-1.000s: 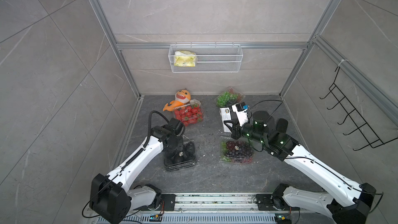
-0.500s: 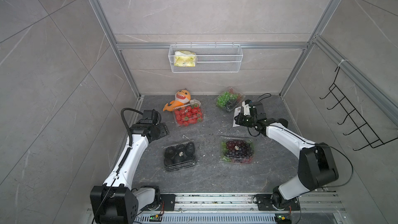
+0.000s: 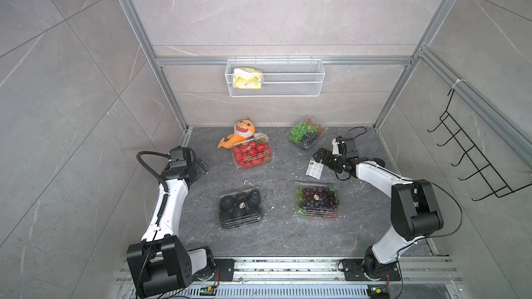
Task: Label fruit boxes
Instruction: Place the label sticker at the center of the board, then reset both arms
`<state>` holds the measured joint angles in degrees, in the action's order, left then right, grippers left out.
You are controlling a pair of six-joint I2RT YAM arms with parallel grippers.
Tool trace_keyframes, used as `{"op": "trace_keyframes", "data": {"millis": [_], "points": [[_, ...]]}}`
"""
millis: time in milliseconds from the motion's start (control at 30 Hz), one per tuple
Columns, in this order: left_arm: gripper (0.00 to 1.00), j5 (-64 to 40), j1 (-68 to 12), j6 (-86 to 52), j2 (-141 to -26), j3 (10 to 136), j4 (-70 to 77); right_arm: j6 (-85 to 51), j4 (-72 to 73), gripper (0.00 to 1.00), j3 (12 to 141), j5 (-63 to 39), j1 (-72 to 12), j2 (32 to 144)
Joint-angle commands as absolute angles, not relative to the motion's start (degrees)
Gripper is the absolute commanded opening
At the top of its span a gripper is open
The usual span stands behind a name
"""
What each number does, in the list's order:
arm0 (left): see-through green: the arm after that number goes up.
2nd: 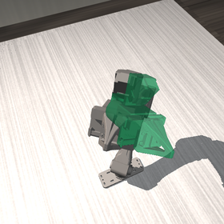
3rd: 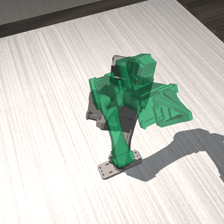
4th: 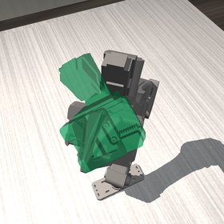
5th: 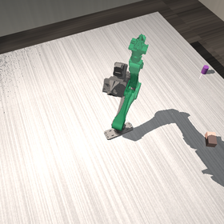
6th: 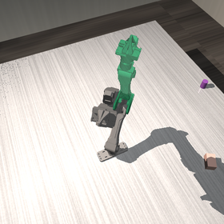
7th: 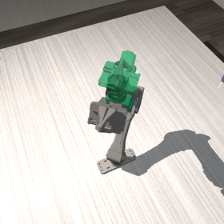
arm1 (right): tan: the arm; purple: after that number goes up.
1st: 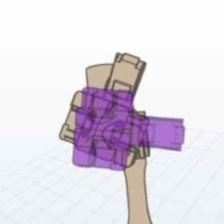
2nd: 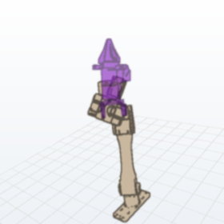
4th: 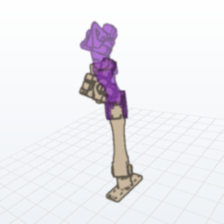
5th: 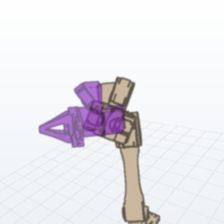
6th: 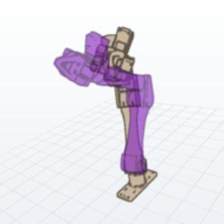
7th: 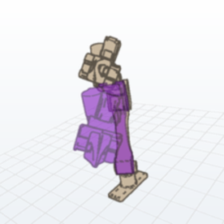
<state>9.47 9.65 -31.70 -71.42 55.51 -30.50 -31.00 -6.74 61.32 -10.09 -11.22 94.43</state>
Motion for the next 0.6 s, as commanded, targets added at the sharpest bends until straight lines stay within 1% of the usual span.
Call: {"op": "trace_keyframes", "data": {"millis": [0,100,167,233,300,367,467,567], "points": [[1.0,16.6,9.8,-28.9,-70.4,50.3,-15.8,-26.6,-10.5,0.99,59.8,-0.7,-11.3,88.2],[1.0,16.8,9.8,-25.1,-72.6,44.8,-5.6,-23.7,-13.0,0.99,59.5,9.9,-11.3,84.5],[1.0,15.1,9.8,-21.6,-75.7,42.7,0.8,-20.1,-10.4,0.99,57.4,14.0,-11.3,82.4],[1.0,14.3,8.9,-19.1,-78.6,41.9,5.5,-15.2,-4.8,0.99,53.9,15.5,-11.3,80.8],[1.0,17.1,5.8,-13.3,-81.5,40.5,12.0,-11.1,3.7,0.99,47.7,17.4,-11.2,78.9],[1.0,19.2,3.1,-7.9,-83.3,41.2,14.2,-7.4,11.6,0.99,42.5,19.6,-11.3,78.6],[1.0,19.2,1.9,-5.5,-84.6,42.6,14.4,-3.5,12.6,0.99,40.7,22.9,-11.3,81.1],[1.0,16.4,1.8,-5.2,-82.2,38.6,20.5,-1.7,17.2,0.99,37.8,25.4,-11.3,84.0]]}}
